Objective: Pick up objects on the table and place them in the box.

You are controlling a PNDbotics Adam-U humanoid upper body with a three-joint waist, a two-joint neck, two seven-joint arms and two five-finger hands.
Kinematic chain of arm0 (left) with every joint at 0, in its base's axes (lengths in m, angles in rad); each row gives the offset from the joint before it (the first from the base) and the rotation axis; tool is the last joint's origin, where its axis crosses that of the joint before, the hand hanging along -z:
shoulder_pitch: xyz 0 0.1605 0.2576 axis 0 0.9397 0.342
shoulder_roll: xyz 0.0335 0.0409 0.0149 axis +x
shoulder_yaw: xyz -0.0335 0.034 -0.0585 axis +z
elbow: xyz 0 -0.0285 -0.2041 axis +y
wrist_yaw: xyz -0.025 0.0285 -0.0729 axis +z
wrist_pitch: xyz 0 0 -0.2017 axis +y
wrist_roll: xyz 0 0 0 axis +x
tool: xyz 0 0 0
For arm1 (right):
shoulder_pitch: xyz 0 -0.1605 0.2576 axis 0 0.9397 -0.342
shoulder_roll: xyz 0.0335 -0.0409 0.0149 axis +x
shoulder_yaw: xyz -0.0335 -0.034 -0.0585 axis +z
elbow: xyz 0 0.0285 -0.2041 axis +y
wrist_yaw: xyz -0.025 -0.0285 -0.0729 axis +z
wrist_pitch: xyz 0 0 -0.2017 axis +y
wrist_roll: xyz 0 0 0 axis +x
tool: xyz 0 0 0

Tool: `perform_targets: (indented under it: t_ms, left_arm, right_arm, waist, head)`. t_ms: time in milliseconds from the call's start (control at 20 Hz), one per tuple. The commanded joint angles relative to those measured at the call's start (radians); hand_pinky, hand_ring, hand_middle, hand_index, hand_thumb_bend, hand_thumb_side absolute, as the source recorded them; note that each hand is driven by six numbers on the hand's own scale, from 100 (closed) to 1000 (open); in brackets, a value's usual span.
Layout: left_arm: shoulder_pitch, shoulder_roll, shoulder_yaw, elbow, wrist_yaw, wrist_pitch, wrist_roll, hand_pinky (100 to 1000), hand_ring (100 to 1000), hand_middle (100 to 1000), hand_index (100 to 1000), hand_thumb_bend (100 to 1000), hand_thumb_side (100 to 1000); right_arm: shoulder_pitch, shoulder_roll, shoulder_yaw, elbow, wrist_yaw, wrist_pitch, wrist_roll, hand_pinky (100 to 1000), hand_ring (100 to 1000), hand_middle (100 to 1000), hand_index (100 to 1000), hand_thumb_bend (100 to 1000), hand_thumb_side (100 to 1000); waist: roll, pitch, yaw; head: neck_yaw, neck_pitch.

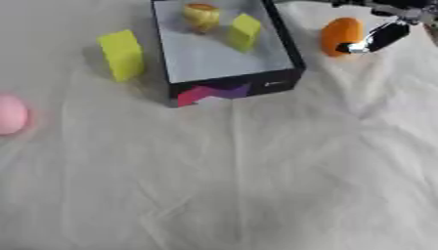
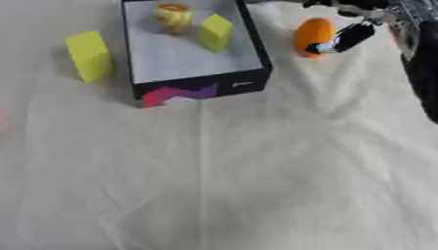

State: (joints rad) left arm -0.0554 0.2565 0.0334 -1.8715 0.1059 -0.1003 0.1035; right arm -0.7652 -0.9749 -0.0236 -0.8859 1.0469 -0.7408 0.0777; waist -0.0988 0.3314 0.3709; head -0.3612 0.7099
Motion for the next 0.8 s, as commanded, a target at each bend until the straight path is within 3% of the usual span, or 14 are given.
perform_targets:
  t_ms: [50, 350, 450, 600, 800]
  left_arm:
    - [-0.007, 0.008, 0.008, -0.012, -0.006, -0.001, 0.003, 839, 594, 644, 713, 100, 859]
    - [-0.009, 0.004, 0.006, -0.010, -0.010, 0.001, -0.001, 840, 594, 640, 712, 100, 864]
    - [-0.009, 0.003, 0.006, -0.010, -0.011, 0.001, -0.001, 841, 595, 637, 711, 100, 865]
    - [-0.009, 0.002, 0.007, -0.010, -0.013, 0.001, -0.001, 842, 595, 634, 711, 100, 867]
    - [-0.010, 0.000, 0.006, -0.009, -0.016, 0.001, -0.002, 842, 595, 630, 709, 100, 866]
  right_arm:
    - [-0.005, -0.042, -0.016, 0.011, 0.020, 0.013, -0.031, 849, 870, 826, 945, 449, 744]
    - [0.002, -0.025, -0.011, 0.072, -0.061, -0.013, 0.024, 786, 820, 792, 934, 442, 733]
    - [0.000, -0.021, -0.011, 0.079, -0.101, -0.018, 0.057, 751, 786, 770, 918, 409, 705]
    - [-0.003, -0.014, -0.009, 0.084, -0.184, -0.015, 0.104, 708, 715, 726, 902, 361, 586]
    - [-0.004, -0.015, -0.010, 0.067, -0.285, 0.011, 0.138, 698, 699, 708, 876, 378, 581]
  waist:
    - [0.003, -0.006, -0.001]
    - [0.002, 0.002, -0.004]
    - [0.002, 0.005, -0.004]
    - [0.002, 0.008, -0.004]
    - [0.001, 0.011, -0.005]
  head:
    - [0.003, -0.013]
    - [0.002, -0.016]
    - [0.002, -0.016]
    - [0.003, -0.016]
    - [0.002, -0.017]
